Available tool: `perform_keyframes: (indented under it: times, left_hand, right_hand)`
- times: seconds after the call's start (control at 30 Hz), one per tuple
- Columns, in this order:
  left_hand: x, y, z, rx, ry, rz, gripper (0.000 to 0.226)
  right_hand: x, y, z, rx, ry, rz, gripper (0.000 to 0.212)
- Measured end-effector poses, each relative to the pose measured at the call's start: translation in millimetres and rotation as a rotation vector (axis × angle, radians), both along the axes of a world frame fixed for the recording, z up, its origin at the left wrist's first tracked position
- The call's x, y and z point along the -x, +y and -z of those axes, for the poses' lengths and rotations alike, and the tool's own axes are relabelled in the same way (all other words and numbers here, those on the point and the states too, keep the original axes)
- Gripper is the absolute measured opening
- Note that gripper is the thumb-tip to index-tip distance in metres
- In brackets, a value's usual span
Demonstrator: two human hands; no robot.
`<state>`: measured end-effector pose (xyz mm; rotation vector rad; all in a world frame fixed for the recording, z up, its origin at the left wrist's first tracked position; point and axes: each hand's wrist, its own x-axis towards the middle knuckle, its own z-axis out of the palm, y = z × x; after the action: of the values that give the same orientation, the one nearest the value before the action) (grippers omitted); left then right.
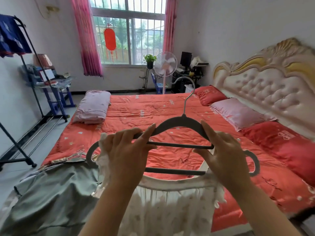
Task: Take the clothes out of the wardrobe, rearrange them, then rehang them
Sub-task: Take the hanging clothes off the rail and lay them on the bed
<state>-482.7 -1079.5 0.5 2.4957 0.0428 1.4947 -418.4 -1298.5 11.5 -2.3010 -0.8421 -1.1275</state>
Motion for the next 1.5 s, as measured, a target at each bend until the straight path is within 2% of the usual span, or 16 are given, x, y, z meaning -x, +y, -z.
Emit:
perform_keyframes:
  times: [0.17,0.4,0.57,0.67,1.07,1.5]
  left_hand:
    - [-43,-18,-1,-0.010,0.068,-0.114,0.046]
    - [-104,-53,-2,-0.043,0.083,-0.186,0.049]
    - [-131,-65,3,-0.075,0.093,-0.181,0.054]
    - [-141,-61,5,-0.082,0.073,-0.185,0.050]
    - [-184,24,18,-0.017,0.068,-0.212,0.046]
    - [-280,139,68,0.100,0.178,-0.185,0.046]
  right_hand:
    - [-66,-9,7,-0.011,0.021,-0.087,0.087]
    - [-136,-37,7,0.009,0.050,-0.107,0.086]
    - [-162,-49,12,0.000,0.082,-0.145,0.087]
    - [-173,-46,14,-0.014,0.092,-0.165,0.087]
    - [-224,42,21,0.001,0.143,-0.205,0.083]
    - [-320,161,63,0.025,0.242,-0.216,0.078]
